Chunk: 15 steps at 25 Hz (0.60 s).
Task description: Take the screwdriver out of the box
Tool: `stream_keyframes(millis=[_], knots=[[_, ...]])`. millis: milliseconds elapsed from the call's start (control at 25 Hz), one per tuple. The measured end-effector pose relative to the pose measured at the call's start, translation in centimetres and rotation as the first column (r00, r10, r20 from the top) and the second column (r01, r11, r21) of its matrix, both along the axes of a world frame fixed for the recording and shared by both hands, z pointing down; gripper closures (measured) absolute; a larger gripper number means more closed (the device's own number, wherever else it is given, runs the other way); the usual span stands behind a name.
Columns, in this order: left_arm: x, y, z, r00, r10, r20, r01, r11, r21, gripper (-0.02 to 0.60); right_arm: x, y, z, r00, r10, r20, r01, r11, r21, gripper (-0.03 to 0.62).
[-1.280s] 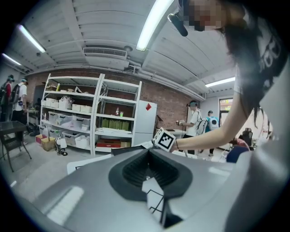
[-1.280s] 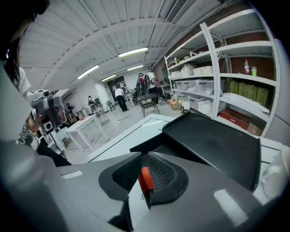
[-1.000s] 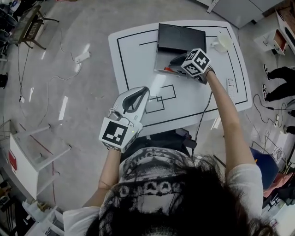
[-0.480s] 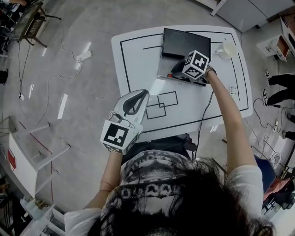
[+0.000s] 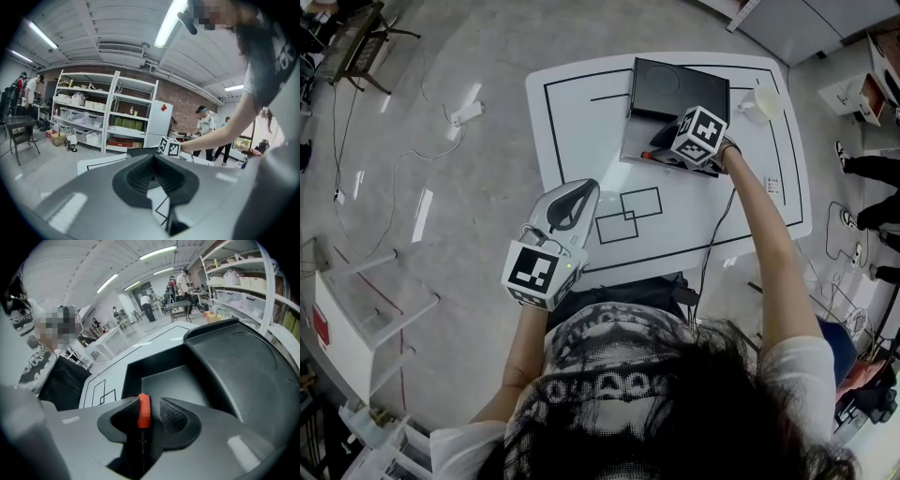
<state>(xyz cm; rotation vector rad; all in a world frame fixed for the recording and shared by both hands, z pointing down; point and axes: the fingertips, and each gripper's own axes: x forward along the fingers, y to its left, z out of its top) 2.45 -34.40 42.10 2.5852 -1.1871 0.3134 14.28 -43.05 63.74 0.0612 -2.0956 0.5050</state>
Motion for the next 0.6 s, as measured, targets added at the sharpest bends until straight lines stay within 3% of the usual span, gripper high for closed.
stream_keyframes(millis=[160,280,400,480,600], knots=[[-0.5,-0.1,0.2,1.000,-0.009,-0.003,0.009,1.000,-0.007,0.581,-0.2,0.1,0.2,1.000,-0.025,-0.016,0.025,1.000,-0.002,0.446],[-1.0,-0.1,0.2,1.000,-0.016,-0.003,0.016,1.000,-0.012,0.581,0.3,-1.2,-0.1,0.998,0.002,-0.055,0.003,0.997,0.083,0.450],[-1.5,-0.2,0.2,1.000,-0.022,-0.005,0.022,1.000,-0.015,0.581,0.6,-2.9,-0.8,0.996,0.077,-0.049,-0.068,0.986,0.155,0.497],[-1.7,-0.2,0.2,1.000,-0.023,-0.006,0.023,1.000,-0.017,0.581,0.3,-2.5,-1.2,0.996,0.088,-0.019,-0.085,0.990,0.114,0.485],[-1.9,-0.1,0.3,1.000,-0.022,-0.009,0.021,1.000,-0.020,0.581,-0.2,-0.5,-0.6,0.999,0.018,-0.044,-0.016,0.999,0.039,0.451]])
